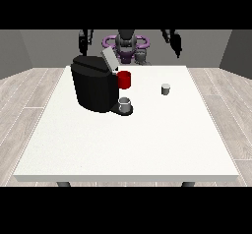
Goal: Insert the coffee pod into the coffee machine and close the lid
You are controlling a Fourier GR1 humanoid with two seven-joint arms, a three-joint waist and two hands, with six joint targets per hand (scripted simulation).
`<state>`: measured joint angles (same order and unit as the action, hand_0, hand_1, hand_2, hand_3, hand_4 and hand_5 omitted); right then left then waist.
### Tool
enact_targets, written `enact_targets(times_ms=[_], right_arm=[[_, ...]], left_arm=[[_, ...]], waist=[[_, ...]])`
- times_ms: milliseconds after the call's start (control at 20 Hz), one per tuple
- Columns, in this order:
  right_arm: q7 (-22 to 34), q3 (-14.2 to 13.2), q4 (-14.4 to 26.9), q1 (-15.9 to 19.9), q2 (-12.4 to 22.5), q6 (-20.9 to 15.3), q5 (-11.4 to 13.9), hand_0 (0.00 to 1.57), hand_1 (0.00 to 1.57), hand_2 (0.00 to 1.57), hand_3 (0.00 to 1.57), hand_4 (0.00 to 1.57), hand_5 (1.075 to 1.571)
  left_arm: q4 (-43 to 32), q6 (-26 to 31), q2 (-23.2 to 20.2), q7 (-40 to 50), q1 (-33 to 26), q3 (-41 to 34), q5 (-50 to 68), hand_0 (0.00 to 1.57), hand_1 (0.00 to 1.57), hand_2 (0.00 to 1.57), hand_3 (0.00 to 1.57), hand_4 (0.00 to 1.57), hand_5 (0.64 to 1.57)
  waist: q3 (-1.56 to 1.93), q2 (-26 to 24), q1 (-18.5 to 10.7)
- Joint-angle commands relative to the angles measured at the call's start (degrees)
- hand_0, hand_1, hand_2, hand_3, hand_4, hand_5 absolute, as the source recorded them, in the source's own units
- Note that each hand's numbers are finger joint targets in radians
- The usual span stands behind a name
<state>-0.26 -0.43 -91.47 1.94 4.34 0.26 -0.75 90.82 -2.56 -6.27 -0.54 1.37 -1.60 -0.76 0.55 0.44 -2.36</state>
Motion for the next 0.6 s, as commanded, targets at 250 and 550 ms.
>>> enact_targets(times_ms=[250,550], right_arm=[[1.2,-2.0,2.9,-2.8,2.1,2.3,-1.2,0.00,0.00,0.00,0.00,0.13,1.571],[-8.3,-7.0,6.2,-2.5,-2.0,-5.6,-1.1,0.00,0.00,0.00,0.00,0.14,1.571]], left_arm=[[-1.8,10.1,-2.4,-8.8,-1.3,-3.1,7.6,0.00,0.00,0.00,0.00,0.30,1.571],[-0.5,11.4,-4.0,-10.2,-3.4,0.0,2.6,0.00,0.00,0.00,0.00,0.26,1.571]], waist=[[-0.57,-1.2,2.2],[-0.53,-1.0,1.2]])
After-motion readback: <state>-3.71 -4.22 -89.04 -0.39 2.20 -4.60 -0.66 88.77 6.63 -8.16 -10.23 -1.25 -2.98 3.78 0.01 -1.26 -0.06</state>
